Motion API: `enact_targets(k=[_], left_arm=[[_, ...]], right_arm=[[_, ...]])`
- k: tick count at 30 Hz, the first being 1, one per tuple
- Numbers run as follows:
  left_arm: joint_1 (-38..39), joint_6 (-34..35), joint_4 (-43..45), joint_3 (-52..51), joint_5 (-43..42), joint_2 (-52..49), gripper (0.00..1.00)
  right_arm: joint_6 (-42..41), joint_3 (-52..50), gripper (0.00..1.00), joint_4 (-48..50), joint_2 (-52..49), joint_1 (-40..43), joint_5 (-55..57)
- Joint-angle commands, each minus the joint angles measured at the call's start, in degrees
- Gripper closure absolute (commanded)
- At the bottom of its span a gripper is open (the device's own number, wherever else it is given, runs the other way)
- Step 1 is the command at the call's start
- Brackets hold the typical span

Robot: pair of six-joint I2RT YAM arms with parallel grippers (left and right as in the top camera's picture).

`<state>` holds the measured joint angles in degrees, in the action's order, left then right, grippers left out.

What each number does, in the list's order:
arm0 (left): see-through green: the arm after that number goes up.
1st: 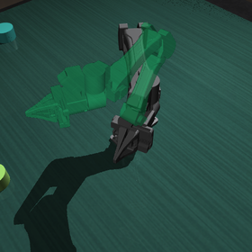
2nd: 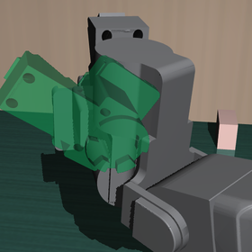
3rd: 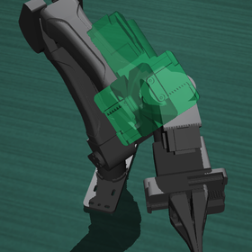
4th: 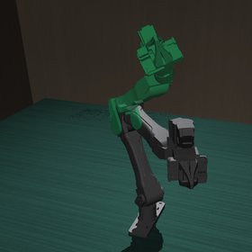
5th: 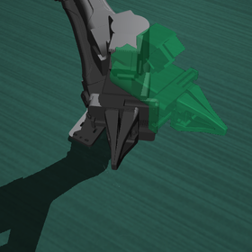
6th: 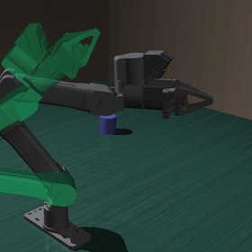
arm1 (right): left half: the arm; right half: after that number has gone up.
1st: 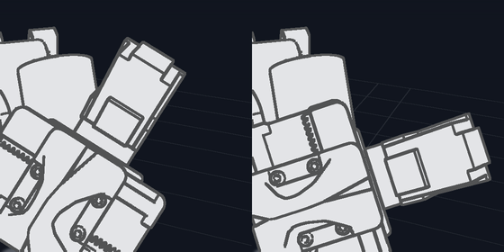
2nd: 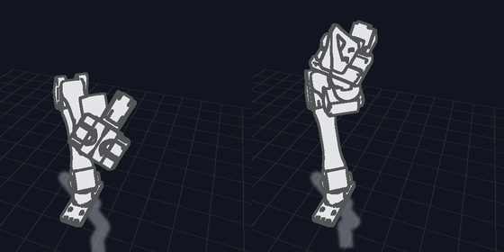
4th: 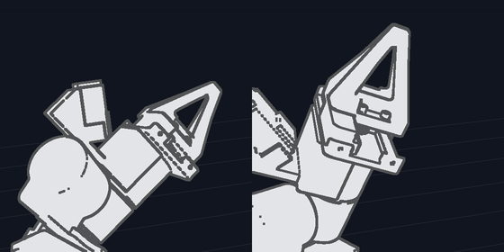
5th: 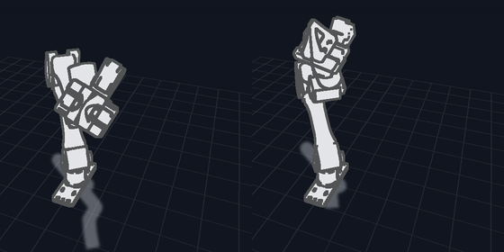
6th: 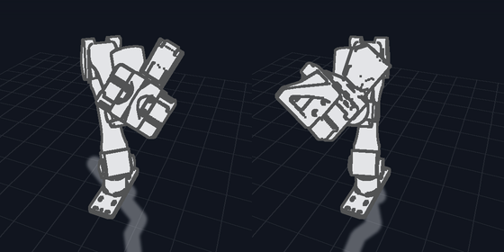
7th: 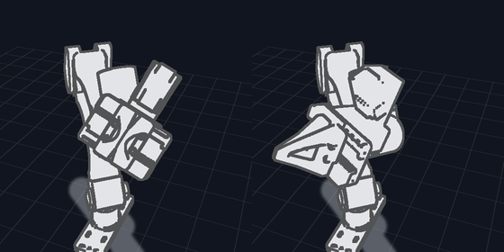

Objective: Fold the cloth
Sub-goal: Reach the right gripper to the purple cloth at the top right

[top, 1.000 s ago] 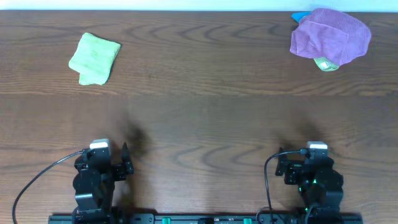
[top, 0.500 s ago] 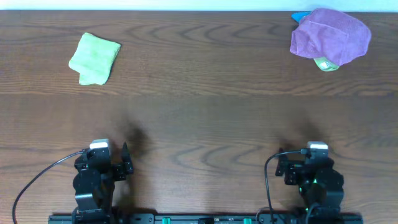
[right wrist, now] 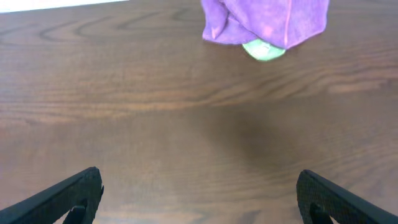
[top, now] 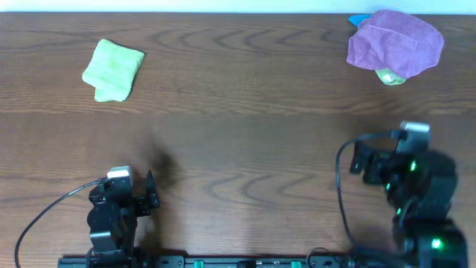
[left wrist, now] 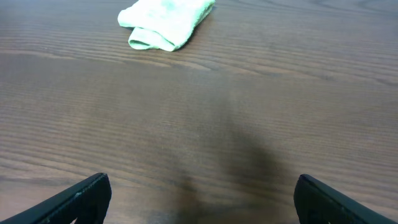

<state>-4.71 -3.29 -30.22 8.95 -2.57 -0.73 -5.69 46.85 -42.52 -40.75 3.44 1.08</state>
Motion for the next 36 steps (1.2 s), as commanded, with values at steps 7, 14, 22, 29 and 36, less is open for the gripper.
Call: enact_targets(k=[7,14,22,29,36], left_arm=[[0.28,-1.01,0.04,-0.74,0.85,0.48,0.05],[0.28,-1.01,0.04,-0.74,0.85,0.48,0.05],[0.28,-1.01,0.04,-0.74,0.85,0.48,0.05],[0.28,-1.01,0.04,-0.74,0.85,0.48,0.05],[0.28,-1.01,0.04,-0.74,0.85,0.48,0.05]], right_arm=[[-2.21,19.82,0.01,-3.17,-24.41,2.51,1.05],[-1.27,36.24,0.01,-2.27,-45.92,6.8,0.61],[0.48,54.97,0.01,-1.2,-65.18,11.78,-3.06],[0.61,58.18,0.01,6.54,-72.39,14.47,-3.3],[1.66,58.14,0.01,12.7,-78.79,16.26,-4.15]])
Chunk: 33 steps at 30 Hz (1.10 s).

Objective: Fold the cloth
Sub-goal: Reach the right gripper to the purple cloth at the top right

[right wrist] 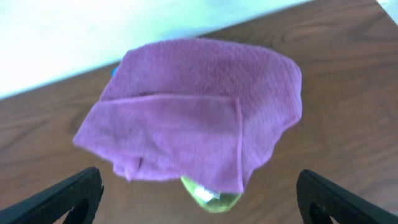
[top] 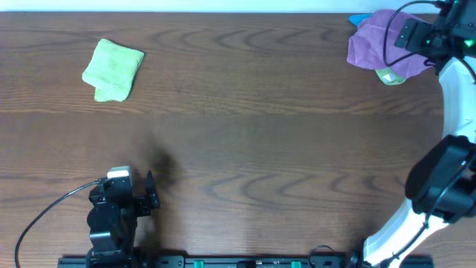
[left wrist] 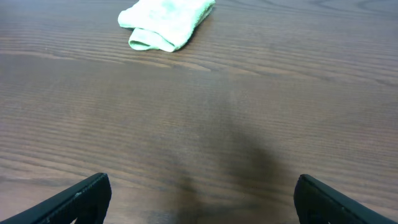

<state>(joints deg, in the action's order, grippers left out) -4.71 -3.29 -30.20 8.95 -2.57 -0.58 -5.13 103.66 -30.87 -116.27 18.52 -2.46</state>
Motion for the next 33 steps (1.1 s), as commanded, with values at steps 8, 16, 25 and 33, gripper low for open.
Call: enact_targets(k=[8,16,25,33], left_arm=[[0.28,-1.01,0.02,-0.74,0.85,0.33,0.05],[0.28,-1.01,0.02,-0.74,0.85,0.33,0.05],[0.28,-1.01,0.02,-0.74,0.85,0.33,0.05],[0.28,-1.01,0.02,-0.74,0.85,0.33,0.05]], right_arm=[[0.2,1.33,0.01,8.07,-10.8,2.21,-1.27],[-1.16,1.33,0.05,10.08,-16.41,2.78,-2.16],[-1.68,1.33,0.38,10.36,-18.71,2.93,-3.91],[-1.64,1.36,0.63,10.32,-18.32,2.78,-5.53]])
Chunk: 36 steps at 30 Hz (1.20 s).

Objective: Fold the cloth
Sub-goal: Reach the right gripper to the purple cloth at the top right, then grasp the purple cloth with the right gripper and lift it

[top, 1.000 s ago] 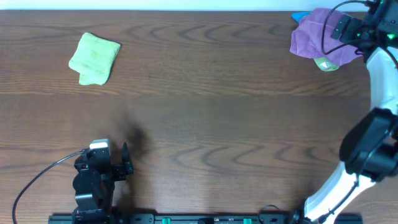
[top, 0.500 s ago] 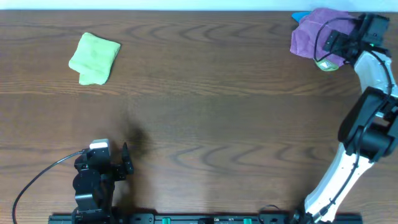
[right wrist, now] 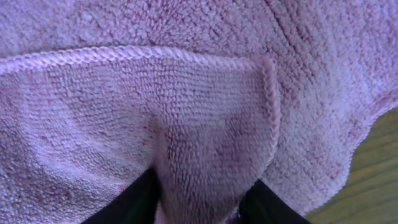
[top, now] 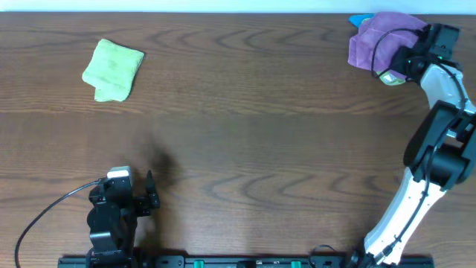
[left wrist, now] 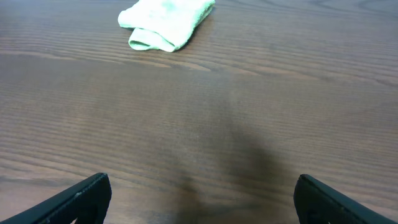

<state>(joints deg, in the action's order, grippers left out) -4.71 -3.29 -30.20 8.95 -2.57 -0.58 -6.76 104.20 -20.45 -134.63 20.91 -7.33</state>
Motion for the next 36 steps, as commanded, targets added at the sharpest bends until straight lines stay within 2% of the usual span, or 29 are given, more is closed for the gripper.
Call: enact_targets(k=[1,2,8,9,23,29,36], left_arm=[[0.28,-1.01,0.02,-0.74,0.85,0.33,0.05],[0.28,-1.01,0.02,-0.74,0.85,0.33,0.05],[0.28,-1.01,0.02,-0.74,0.85,0.33,0.05],[0.28,-1.01,0.02,-0.74,0.85,0.33,0.05],[0.28,-1.01,0.02,-0.74,0.85,0.33,0.05],[0.28,-1.01,0.02,-0.74,0.85,0.33,0.05],[0.28,-1.01,0.02,-0.74,0.85,0.33,0.05]], right_arm=[[0.0,0.81,0.64,-0.13,0.17,0.39,-0.68],[0.0,0.81,0.66,-0.26,0.39,0.39,-0.68],[1.64,0.81,0.97,-1.27,3.74,0.33,-1.75],[2.27,0.81,0.99,-1.57,4.39,0.26,-2.32],[9.2,0.81,0.99,-8.59,15.67,-2.4,-2.45],[12.44,0.81,0.99,-17.09,22.1,-4.09,-2.6],[14.62,0.81,0.99,-27.36,31.12,-10.12,-2.58]])
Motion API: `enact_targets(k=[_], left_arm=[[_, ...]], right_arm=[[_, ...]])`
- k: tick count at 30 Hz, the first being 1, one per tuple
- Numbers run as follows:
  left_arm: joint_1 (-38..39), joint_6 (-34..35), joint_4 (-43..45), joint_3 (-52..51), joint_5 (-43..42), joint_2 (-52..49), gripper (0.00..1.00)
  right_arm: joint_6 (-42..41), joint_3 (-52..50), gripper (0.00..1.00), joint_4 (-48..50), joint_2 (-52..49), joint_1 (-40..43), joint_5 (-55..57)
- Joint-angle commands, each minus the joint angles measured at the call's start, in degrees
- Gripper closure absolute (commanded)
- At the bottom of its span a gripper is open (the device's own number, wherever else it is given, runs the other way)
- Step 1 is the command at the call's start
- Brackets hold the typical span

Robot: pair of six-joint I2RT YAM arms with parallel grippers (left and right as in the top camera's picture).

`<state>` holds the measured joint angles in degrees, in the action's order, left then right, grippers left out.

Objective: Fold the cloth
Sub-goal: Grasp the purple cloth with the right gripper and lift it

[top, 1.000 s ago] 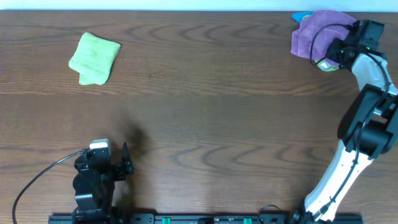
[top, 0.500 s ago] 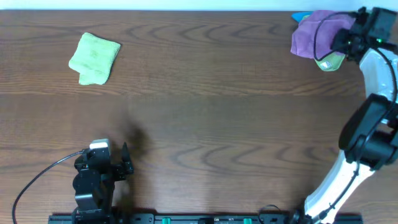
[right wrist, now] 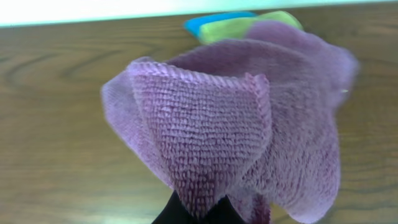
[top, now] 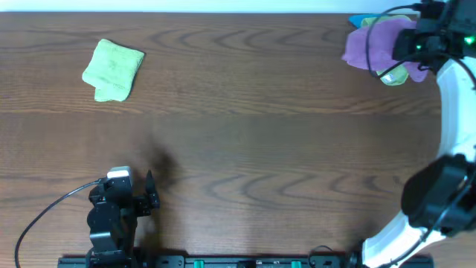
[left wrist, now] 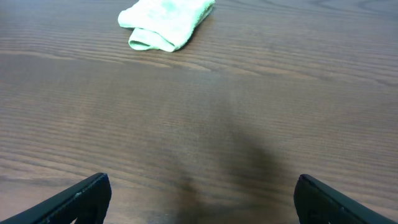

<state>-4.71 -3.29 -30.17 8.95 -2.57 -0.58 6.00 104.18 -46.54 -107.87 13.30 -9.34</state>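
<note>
A purple cloth (top: 373,45) hangs bunched at the table's far right corner, lifted off the pile beneath it. My right gripper (right wrist: 199,214) is shut on a fold of this purple cloth (right wrist: 205,143), which fills most of the right wrist view. Under it lie a green cloth (right wrist: 249,25) and a blue one (right wrist: 211,20). My left gripper (left wrist: 199,199) rests open near the front left of the table, nothing between its fingers (left wrist: 81,196).
A folded light green cloth (top: 113,68) lies at the far left of the table, also in the left wrist view (left wrist: 166,23). The brown wooden table (top: 245,134) ends at a white strip along the far edge.
My right gripper, then pressed into the purple cloth on the pile, now holds a pinch of it raised and shifted slightly left. The green and blue cloths under it show. The left arm is unchanged.
My right gripper stood open near the front right, far from the purple cloth. Then it hovered open over the cloth at the far right corner. Then it was down in the cloth's folds, and now it holds the cloth lifted. The left arm stayed still.
</note>
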Motion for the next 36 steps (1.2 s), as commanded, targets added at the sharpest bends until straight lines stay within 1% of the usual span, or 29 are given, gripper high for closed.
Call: enact_targets(k=[1,9,14,20,24,29,33,34,36], left_arm=[[0.28,-1.01,0.0,-0.74,0.85,0.33,0.05],[0.28,-1.01,0.0,-0.74,0.85,0.33,0.05],[0.28,-1.01,0.0,-0.74,0.85,0.33,0.05],[0.28,-1.01,0.0,-0.74,0.85,0.33,0.05],[0.28,-1.01,0.0,-0.74,0.85,0.33,0.05],[0.28,-1.01,0.0,-0.74,0.85,0.33,0.05],[0.28,-1.01,0.0,-0.74,0.85,0.33,0.05],[0.28,-1.01,0.0,-0.74,0.85,0.33,0.05],[0.28,-1.01,0.0,-0.74,0.85,0.33,0.05]], right_arm=[[2.01,0.83,0.99,-2.43,5.75,-3.58,-0.57],[2.91,0.81,0.99,-14.82,15.72,-9.99,-0.35],[3.1,0.81,0.99,-18.12,18.53,-12.66,-1.44],[3.1,0.17,0.99,-20.15,18.95,-16.81,-2.29],[2.6,-1.62,0.99,-16.15,18.82,-17.14,2.73],[2.23,-3.85,0.99,-5.46,17.29,-13.33,8.79],[2.32,-3.87,0.99,2.93,13.18,-8.79,9.33],[3.37,-3.87,0.99,6.4,10.93,-7.17,10.99],[3.67,-3.85,0.99,9.16,8.37,-5.81,14.45]])
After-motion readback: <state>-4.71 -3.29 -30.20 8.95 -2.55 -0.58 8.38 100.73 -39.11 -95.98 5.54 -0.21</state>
